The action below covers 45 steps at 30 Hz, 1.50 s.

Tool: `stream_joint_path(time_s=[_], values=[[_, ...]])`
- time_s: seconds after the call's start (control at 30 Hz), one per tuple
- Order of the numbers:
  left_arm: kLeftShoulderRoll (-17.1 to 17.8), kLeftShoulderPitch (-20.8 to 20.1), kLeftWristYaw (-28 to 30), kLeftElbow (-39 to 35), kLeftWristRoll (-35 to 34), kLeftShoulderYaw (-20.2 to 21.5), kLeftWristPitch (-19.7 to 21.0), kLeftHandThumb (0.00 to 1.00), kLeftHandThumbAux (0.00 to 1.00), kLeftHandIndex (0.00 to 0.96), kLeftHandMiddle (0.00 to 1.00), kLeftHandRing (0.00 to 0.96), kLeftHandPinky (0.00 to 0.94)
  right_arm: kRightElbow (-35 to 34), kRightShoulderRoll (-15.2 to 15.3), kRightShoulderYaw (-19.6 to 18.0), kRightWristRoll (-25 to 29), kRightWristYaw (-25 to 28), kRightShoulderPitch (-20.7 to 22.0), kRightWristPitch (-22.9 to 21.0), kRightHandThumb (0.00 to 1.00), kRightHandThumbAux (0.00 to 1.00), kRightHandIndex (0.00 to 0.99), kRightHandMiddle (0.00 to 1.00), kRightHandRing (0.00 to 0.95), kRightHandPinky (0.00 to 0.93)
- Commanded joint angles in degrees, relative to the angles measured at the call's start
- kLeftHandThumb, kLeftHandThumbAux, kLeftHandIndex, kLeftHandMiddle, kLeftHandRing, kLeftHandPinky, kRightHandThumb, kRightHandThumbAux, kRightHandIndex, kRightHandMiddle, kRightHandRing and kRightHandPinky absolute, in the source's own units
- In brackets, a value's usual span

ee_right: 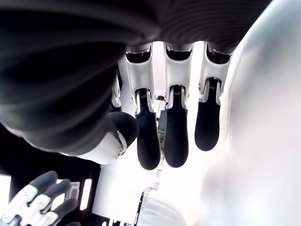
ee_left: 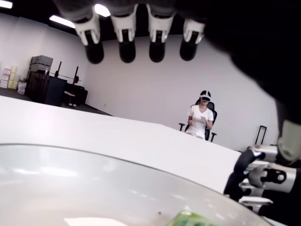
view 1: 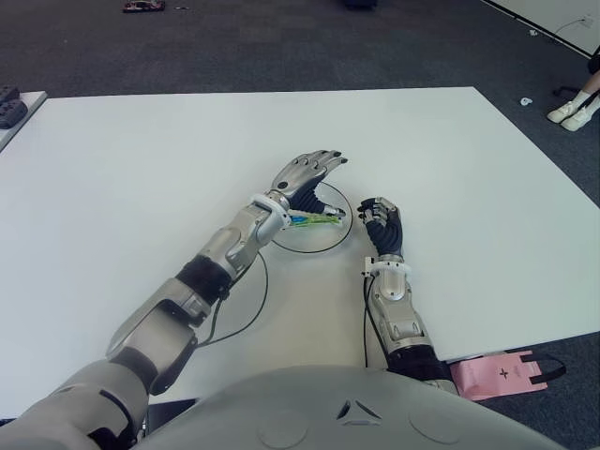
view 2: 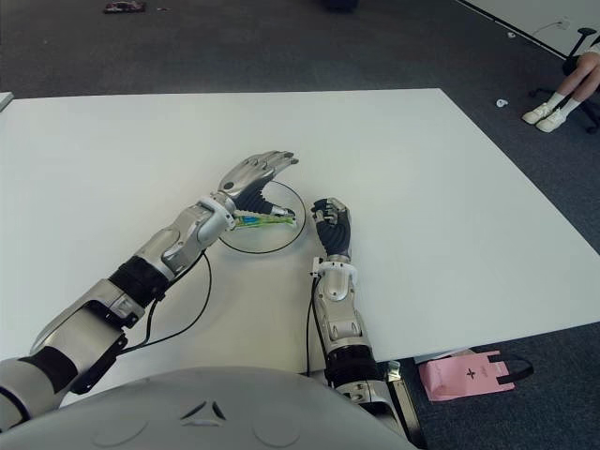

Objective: Put the toothpaste on the table into the plate.

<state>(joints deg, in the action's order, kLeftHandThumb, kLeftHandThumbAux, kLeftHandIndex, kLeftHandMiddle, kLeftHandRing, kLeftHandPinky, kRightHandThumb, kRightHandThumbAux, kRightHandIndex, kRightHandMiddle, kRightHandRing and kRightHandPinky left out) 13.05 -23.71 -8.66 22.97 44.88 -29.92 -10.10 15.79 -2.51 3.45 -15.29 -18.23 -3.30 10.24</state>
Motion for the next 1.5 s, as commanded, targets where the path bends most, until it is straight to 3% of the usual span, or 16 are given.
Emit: stream_joint_path(time_s=[0.03,0.13,0.17,0.23,0.27,0.37,0.5,0.77,0.97,1.13,1.5], values=[[-0.6,2.3,-3.7,-0.2,-1.5,2.4,0.7,0.003,0.585,0.0,0.034,0.056,0.155,3.6,-0.1,-0.3,0.4,0.2,-3.4,-3.9,0.706,0.729,0.424,0.498,0.486,0.485],[-2.2,4.4,-9.8,-0.5,-2.7,5.0,0.2,0.069,0.678,0.079,0.133,0.174,0.287,3.7,-0.1,-0.4,0.5,0.2,-3.4,-3.7,0.706,0.729,0.425,0.497,0.488,0.489],[-2.8,5.0,-11.7,-0.6,-3.2,5.7,-0.2,0.294,0.694,0.201,0.2,0.237,0.337,3.7,-0.1,-0.4,0.6,0.2,-3.4,-3.6,0.706,0.729,0.425,0.499,0.49,0.494],[-3.6,5.9,-14.2,-0.7,-3.9,6.9,-0.7,0.492,0.706,0.309,0.268,0.301,0.384,3.9,0.0,-0.4,0.6,0.2,-3.4,-3.4,0.705,0.729,0.425,0.5,0.491,0.498],[-3.8,6.0,-14.6,-0.6,-4.0,7.0,-0.8,0.567,0.711,0.35,0.297,0.327,0.404,3.9,0.0,-0.4,0.6,0.2,-3.4,-3.4,0.705,0.73,0.424,0.5,0.492,0.5],[-5.4,7.6,-18.0,-1.0,-6.1,9.2,-1.2,0.66,0.716,0.401,0.398,0.425,0.48,4.1,0.2,-0.3,0.1,0.1,-3.3,-3.8,0.704,0.73,0.424,0.5,0.493,0.497],[-7.1,9.3,-21.6,-1.3,-8.3,11.5,-2.1,0.698,0.72,0.426,0.581,0.598,0.617,4.0,0.5,-0.1,-0.5,0.0,-3.2,-4.5,0.703,0.73,0.423,0.497,0.492,0.496],[-9.2,12.7,-23.1,-4.8,-11.2,14.5,-1.7,0.706,0.722,0.436,0.705,0.69,0.669,4.1,0.7,0.2,-0.8,0.0,-3.1,-3.9,0.704,0.731,0.425,0.499,0.498,0.509],[-10.9,15.5,-20.5,-8.5,-14.9,17.1,0.7,0.699,0.724,0.435,0.646,0.611,0.52,4.5,0.6,0.0,-0.1,0.3,-3.0,-2.8,0.706,0.73,0.426,0.505,0.501,0.509],[-12.6,16.6,-18.6,-9.4,-19.9,19.2,0.3,0.698,0.724,0.434,0.604,0.563,0.457,4.9,0.7,0.0,0.0,0.4,-2.8,-2.6,0.706,0.73,0.426,0.503,0.501,0.51],[-15.5,19.7,-15.8,-11.4,-27.5,23.3,1.6,0.704,0.72,0.432,0.544,0.5,0.412,4.7,0.8,0.2,-0.7,-0.3,-2.6,-3.3,0.706,0.73,0.427,0.507,0.504,0.512]])
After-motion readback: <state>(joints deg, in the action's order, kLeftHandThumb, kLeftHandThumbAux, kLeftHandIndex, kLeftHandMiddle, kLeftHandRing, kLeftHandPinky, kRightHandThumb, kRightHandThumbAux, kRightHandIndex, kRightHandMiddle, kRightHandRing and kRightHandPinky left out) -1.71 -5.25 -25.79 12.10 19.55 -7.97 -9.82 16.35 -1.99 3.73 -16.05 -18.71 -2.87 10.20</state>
